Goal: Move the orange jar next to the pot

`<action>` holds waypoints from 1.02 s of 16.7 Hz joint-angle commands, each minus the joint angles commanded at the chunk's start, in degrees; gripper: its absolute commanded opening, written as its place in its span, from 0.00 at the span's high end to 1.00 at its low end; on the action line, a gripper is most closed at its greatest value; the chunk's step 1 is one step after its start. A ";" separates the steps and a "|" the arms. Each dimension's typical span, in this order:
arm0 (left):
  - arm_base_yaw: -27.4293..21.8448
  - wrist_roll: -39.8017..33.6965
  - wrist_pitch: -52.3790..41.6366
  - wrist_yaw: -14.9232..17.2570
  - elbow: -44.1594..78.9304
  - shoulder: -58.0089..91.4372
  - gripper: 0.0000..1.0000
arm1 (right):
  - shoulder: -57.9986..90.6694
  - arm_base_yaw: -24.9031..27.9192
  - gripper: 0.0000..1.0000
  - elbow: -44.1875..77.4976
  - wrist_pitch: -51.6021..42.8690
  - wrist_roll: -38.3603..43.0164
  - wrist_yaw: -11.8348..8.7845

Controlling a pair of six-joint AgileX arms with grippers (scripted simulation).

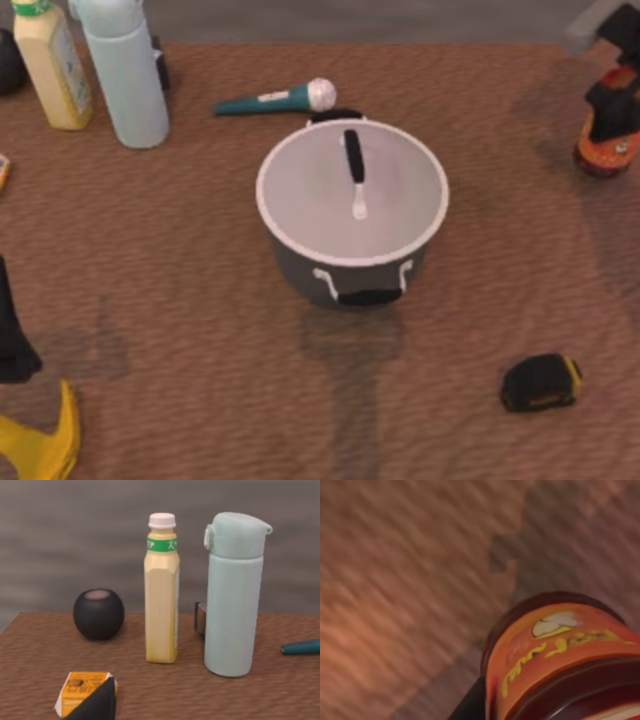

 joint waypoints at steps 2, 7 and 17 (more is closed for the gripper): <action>0.00 0.00 0.00 0.00 0.00 0.00 0.00 | -6.14 0.18 1.00 -6.16 0.32 -0.02 -0.12; 0.00 0.00 0.00 0.00 0.00 0.00 0.00 | -21.40 0.49 1.00 -22.07 0.69 -0.20 -0.18; 0.00 0.00 0.00 0.00 0.00 0.00 0.00 | -25.11 0.81 1.00 -26.42 0.99 1.88 0.17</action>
